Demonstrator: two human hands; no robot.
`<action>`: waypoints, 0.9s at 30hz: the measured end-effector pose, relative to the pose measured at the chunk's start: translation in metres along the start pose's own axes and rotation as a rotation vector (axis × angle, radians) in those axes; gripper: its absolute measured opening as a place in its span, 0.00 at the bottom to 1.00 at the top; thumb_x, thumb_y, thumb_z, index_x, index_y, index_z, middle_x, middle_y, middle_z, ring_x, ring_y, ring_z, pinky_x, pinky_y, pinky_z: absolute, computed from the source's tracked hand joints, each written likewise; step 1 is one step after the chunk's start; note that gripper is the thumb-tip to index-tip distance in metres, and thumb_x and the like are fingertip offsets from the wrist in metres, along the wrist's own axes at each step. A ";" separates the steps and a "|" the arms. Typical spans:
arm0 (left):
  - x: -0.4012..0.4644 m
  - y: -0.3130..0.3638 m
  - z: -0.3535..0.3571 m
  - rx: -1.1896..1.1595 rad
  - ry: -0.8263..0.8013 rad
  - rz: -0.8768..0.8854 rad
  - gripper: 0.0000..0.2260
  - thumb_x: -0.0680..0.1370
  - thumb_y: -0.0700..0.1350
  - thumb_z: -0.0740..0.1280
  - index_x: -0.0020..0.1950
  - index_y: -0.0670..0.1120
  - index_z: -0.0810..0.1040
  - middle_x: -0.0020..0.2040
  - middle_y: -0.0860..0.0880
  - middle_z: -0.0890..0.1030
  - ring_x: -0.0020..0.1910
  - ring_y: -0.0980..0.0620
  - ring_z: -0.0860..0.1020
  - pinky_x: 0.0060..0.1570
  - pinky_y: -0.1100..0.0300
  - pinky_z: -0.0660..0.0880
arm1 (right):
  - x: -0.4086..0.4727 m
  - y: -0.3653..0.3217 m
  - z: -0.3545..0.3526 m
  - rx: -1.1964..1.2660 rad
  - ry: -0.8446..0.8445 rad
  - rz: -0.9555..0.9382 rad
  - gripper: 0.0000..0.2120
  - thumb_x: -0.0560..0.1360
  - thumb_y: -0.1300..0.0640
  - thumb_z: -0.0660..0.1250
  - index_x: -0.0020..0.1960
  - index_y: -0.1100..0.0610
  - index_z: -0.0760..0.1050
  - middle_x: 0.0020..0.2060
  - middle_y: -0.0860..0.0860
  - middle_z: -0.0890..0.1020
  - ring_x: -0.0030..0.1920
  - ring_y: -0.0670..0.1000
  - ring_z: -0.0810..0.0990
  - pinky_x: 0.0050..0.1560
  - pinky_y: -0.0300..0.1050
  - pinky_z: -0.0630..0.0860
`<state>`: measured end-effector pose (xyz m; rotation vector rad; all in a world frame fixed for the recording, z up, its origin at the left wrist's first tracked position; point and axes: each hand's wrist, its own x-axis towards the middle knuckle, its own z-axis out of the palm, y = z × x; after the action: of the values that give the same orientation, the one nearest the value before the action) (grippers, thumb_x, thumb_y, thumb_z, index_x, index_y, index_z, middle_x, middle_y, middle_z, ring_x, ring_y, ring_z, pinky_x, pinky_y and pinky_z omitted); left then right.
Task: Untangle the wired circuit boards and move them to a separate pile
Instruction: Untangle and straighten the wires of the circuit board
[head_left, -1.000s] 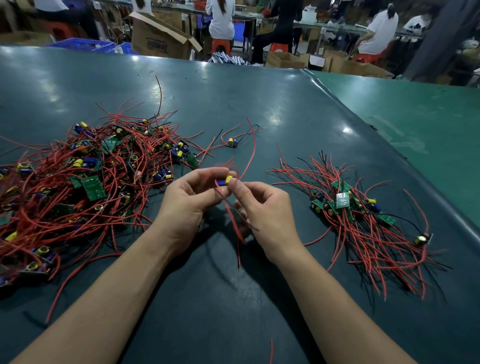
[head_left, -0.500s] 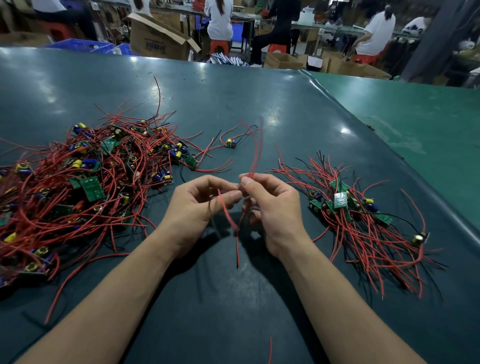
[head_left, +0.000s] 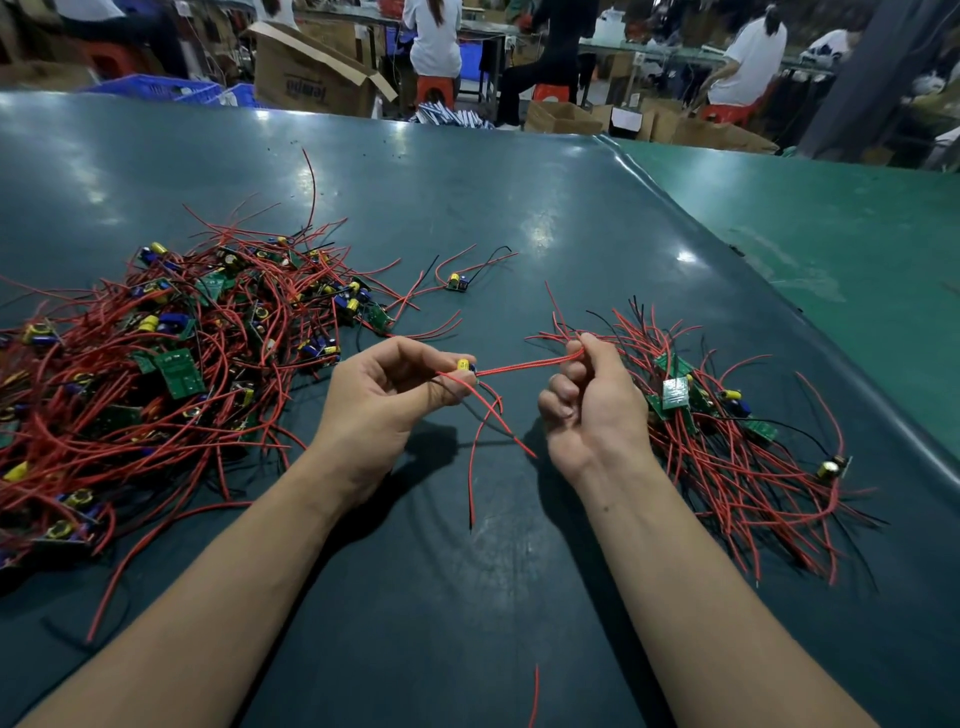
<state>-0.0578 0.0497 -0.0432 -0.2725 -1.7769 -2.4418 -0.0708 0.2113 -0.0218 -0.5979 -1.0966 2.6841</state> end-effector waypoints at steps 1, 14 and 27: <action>0.000 0.000 0.000 0.001 -0.003 -0.004 0.09 0.62 0.37 0.75 0.39 0.41 0.79 0.44 0.42 0.85 0.49 0.46 0.84 0.53 0.55 0.80 | 0.000 0.000 0.000 0.003 -0.008 0.013 0.15 0.80 0.59 0.61 0.35 0.57 0.71 0.21 0.45 0.66 0.17 0.43 0.61 0.17 0.32 0.56; 0.006 -0.002 -0.005 -0.031 0.064 0.010 0.09 0.63 0.35 0.73 0.41 0.40 0.78 0.45 0.46 0.86 0.47 0.50 0.83 0.50 0.61 0.79 | 0.000 0.003 -0.002 -0.250 0.079 -0.334 0.08 0.80 0.64 0.63 0.43 0.55 0.68 0.25 0.49 0.79 0.19 0.46 0.69 0.20 0.34 0.62; 0.005 -0.004 -0.009 -0.021 0.046 0.038 0.09 0.63 0.35 0.74 0.40 0.42 0.77 0.47 0.44 0.86 0.49 0.48 0.83 0.52 0.60 0.78 | 0.004 0.005 -0.003 -0.100 0.037 -0.105 0.14 0.83 0.58 0.60 0.38 0.57 0.68 0.20 0.48 0.74 0.18 0.44 0.68 0.19 0.32 0.61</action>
<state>-0.0642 0.0421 -0.0482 -0.2483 -1.7126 -2.4219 -0.0731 0.2105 -0.0281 -0.5867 -1.2227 2.5318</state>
